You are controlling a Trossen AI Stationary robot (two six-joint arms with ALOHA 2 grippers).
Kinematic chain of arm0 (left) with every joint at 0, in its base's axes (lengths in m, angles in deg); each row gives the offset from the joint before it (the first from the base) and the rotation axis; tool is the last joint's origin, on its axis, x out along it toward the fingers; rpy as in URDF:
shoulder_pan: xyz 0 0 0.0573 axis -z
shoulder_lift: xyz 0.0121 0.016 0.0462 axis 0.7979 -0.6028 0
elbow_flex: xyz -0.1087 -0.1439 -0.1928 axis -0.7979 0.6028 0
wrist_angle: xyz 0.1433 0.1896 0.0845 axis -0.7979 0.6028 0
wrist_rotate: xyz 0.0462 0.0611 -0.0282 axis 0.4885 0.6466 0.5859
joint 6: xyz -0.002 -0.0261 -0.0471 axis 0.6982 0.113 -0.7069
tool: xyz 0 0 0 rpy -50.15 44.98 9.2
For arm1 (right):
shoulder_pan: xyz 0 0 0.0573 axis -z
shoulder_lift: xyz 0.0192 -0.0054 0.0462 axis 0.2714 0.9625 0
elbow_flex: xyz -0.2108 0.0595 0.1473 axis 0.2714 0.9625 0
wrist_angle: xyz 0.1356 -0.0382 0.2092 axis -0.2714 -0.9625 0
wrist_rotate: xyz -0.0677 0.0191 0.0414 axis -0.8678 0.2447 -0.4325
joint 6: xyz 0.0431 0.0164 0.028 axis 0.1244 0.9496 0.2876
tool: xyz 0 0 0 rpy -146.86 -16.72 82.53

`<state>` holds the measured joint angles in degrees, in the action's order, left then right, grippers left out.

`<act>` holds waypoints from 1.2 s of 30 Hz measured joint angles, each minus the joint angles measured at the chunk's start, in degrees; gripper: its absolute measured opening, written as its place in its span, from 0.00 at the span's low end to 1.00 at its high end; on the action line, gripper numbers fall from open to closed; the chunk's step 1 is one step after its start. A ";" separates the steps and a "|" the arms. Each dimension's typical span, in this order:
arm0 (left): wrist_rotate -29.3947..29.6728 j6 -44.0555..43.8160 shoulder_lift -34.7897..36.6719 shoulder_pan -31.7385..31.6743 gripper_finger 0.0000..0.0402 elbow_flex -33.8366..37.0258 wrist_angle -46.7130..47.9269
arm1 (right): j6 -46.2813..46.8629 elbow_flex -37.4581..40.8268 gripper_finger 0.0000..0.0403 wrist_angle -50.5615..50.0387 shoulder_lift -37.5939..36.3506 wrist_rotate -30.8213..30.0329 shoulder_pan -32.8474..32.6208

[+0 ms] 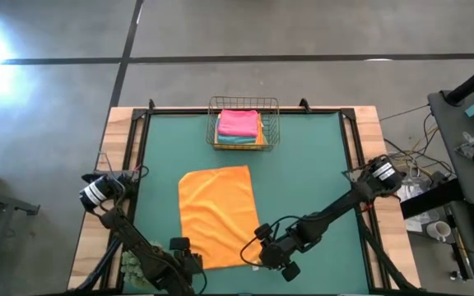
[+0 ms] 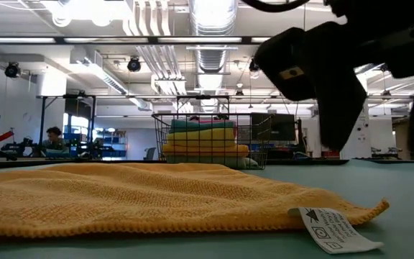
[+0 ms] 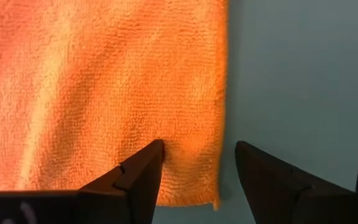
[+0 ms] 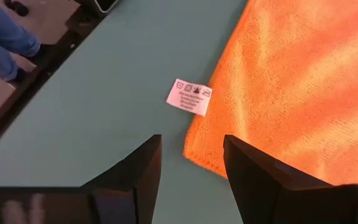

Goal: Fold microfiber towels
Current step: Fold the yellow microfiber cloth

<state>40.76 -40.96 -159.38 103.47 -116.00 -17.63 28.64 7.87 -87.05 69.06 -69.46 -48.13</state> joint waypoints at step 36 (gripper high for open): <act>0.97 -1.07 0.65 -1.38 0.02 0.41 -0.42 | 0.79 1.86 0.41 5.98 4.03 -0.59 3.65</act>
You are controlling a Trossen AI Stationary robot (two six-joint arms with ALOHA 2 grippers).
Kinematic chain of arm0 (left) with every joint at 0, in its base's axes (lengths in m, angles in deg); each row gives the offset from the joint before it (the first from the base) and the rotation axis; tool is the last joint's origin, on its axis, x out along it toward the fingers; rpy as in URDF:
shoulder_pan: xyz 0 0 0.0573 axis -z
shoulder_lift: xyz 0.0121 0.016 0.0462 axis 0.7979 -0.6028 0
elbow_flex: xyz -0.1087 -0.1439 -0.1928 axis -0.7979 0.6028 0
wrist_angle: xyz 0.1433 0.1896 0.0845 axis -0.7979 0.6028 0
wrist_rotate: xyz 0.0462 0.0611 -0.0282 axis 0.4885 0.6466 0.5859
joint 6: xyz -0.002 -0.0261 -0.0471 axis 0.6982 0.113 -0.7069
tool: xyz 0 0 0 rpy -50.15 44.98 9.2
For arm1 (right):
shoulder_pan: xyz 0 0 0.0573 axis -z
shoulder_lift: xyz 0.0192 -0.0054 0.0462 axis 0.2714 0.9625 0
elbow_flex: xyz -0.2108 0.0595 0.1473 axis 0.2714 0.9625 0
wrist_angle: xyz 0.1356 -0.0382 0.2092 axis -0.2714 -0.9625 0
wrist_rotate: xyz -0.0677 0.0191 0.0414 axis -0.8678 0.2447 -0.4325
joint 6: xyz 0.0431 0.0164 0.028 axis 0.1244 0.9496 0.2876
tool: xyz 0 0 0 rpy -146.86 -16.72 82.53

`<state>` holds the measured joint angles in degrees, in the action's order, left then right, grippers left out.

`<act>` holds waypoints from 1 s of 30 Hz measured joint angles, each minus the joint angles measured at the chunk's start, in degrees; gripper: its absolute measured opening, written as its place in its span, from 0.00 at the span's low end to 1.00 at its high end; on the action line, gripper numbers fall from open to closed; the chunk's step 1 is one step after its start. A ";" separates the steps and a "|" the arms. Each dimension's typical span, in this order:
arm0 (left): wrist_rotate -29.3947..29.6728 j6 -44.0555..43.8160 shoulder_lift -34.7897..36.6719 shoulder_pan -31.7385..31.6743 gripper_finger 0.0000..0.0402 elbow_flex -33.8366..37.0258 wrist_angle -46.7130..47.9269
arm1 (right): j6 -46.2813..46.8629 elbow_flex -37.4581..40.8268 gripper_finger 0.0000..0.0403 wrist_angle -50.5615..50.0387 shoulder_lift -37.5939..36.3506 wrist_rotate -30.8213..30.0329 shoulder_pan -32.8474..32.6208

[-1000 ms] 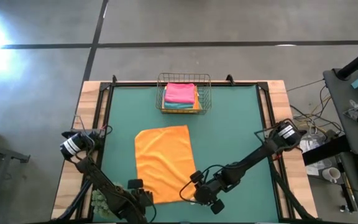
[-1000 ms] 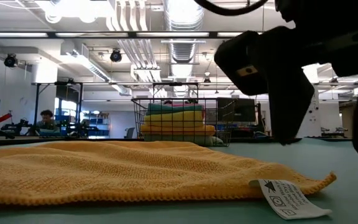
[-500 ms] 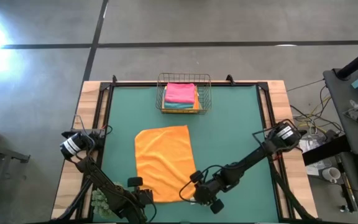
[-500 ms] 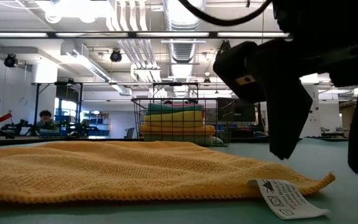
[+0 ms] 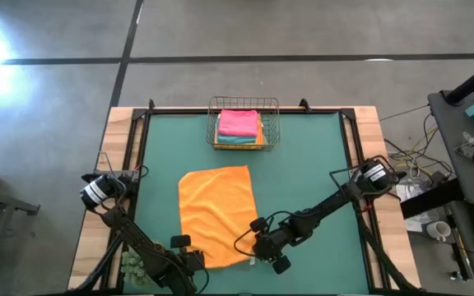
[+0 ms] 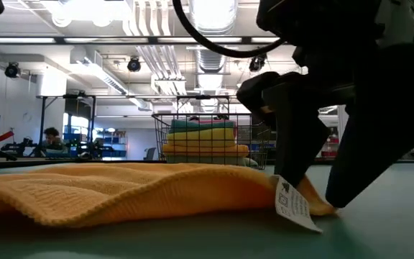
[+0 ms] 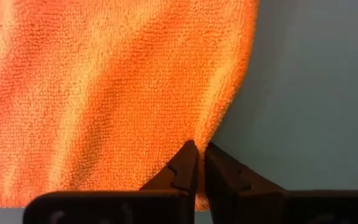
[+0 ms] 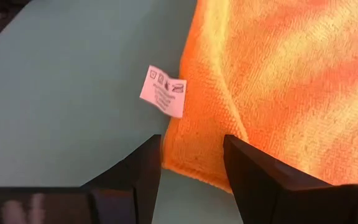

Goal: Fold microfiber towels
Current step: Fold the yellow microfiber cloth

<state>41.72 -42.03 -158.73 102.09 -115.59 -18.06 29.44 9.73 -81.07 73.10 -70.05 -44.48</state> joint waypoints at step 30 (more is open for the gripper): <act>-0.41 0.34 0.43 -2.36 0.02 -0.07 0.16 | 11.52 -0.17 0.02 -7.08 -1.17 2.10 2.14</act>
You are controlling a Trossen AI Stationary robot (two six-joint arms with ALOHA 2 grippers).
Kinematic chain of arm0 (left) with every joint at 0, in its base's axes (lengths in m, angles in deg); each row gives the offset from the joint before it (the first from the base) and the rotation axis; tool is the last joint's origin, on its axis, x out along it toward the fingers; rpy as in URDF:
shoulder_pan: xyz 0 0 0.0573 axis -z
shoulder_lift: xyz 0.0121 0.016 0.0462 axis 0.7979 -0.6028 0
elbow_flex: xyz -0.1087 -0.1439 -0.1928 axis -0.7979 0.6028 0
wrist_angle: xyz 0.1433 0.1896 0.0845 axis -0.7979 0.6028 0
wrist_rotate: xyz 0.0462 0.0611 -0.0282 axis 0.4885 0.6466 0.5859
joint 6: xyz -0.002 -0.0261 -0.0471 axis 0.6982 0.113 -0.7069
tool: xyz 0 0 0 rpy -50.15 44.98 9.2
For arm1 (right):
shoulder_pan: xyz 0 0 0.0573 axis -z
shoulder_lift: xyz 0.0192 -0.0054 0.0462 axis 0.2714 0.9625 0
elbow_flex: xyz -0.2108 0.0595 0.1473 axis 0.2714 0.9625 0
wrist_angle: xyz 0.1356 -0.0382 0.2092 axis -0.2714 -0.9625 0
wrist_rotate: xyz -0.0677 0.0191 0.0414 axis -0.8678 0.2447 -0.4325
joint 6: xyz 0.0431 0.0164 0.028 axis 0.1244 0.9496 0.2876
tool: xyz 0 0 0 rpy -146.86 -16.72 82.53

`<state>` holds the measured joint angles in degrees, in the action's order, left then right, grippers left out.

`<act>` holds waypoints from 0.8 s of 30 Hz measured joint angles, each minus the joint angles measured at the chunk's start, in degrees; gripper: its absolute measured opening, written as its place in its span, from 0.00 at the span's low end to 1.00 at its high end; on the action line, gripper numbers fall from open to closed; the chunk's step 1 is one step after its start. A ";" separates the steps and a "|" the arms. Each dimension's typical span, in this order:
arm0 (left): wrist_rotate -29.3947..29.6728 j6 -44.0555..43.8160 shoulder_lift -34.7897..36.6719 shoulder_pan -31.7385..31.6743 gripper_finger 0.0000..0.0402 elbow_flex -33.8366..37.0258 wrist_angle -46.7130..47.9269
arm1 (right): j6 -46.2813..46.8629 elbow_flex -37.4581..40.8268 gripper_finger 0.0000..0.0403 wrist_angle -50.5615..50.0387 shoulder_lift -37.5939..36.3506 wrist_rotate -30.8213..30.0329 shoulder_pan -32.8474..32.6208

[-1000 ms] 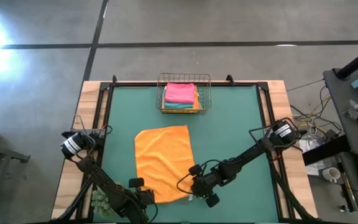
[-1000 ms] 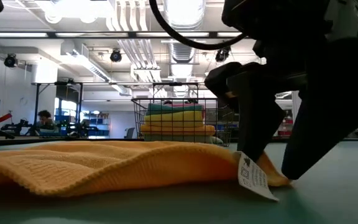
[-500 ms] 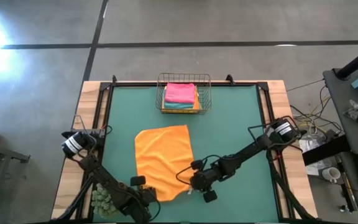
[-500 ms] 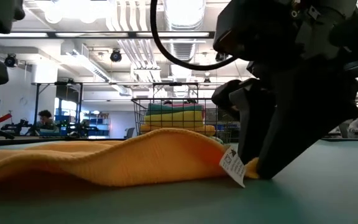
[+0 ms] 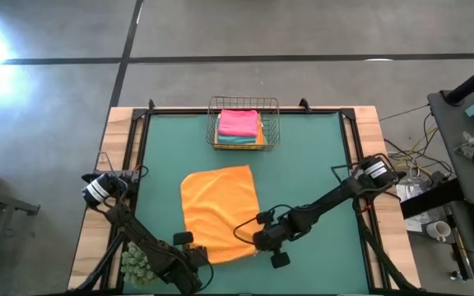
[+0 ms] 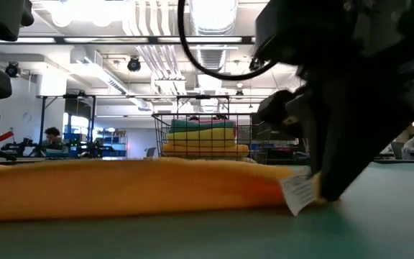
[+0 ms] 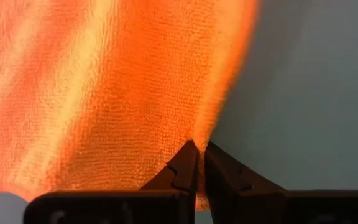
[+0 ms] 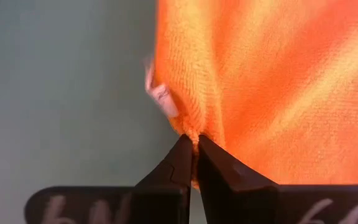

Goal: Fold microfiber towels
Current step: Fold the yellow microfiber cloth

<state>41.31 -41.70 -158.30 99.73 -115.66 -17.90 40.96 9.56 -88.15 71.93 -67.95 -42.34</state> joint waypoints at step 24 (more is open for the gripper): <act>-1.50 5.68 12.03 -0.22 0.00 -13.40 7.65 | 18.00 -6.52 0.02 -12.87 -17.58 -0.10 -2.72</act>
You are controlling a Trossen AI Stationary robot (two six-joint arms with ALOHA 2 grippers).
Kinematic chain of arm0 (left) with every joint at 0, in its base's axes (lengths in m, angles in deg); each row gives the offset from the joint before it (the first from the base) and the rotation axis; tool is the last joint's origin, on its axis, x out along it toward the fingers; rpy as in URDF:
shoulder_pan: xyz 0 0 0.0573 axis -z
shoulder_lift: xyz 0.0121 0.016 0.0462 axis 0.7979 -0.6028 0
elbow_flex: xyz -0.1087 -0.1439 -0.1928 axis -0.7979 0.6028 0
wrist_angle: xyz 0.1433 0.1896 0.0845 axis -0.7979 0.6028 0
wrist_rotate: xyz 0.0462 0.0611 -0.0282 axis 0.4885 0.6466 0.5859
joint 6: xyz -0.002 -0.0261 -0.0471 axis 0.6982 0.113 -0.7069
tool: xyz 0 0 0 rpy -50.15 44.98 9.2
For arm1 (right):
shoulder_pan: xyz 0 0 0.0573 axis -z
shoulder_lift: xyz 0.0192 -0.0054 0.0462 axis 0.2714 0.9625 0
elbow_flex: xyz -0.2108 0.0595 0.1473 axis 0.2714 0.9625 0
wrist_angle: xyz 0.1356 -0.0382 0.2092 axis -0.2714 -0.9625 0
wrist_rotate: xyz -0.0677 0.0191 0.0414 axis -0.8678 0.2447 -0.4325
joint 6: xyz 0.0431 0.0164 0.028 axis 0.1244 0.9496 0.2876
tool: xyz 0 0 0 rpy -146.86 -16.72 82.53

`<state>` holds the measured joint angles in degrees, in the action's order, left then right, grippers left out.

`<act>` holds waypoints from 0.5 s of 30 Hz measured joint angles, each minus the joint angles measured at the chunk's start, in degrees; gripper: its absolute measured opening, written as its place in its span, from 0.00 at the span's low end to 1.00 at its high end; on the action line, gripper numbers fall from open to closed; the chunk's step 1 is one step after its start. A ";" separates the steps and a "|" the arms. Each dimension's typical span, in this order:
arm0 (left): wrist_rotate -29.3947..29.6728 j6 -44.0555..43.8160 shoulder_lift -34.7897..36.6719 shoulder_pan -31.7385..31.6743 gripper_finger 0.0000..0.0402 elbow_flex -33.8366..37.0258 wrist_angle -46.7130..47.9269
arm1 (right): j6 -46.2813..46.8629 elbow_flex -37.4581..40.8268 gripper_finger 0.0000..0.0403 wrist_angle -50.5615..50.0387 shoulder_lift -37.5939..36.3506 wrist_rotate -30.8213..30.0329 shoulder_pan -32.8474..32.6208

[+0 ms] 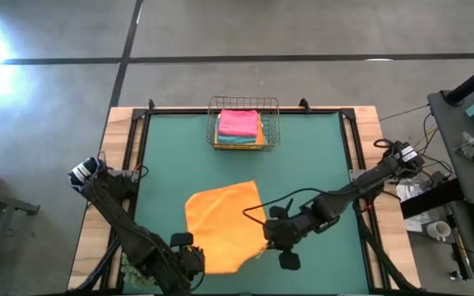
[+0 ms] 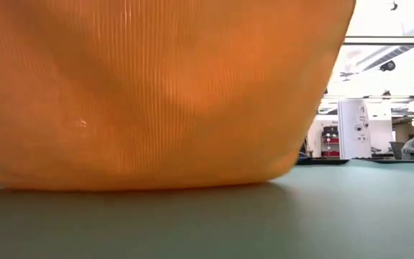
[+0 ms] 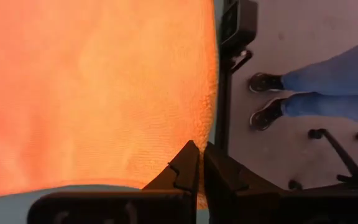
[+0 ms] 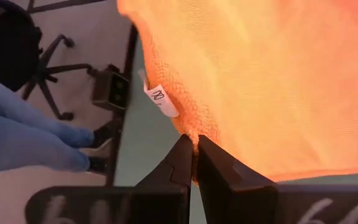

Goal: Fold microfiber towels
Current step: Fold the yellow microfiber cloth

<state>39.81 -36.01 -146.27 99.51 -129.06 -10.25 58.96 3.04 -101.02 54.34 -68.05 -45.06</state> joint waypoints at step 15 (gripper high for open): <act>5.66 -4.33 0.20 -3.90 0.00 3.71 20.15 | -0.27 -0.64 0.02 -9.36 -0.02 -15.51 5.06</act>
<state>45.47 -40.35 -146.07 95.62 -125.35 9.90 58.68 2.40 -110.37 54.32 -83.56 -40.00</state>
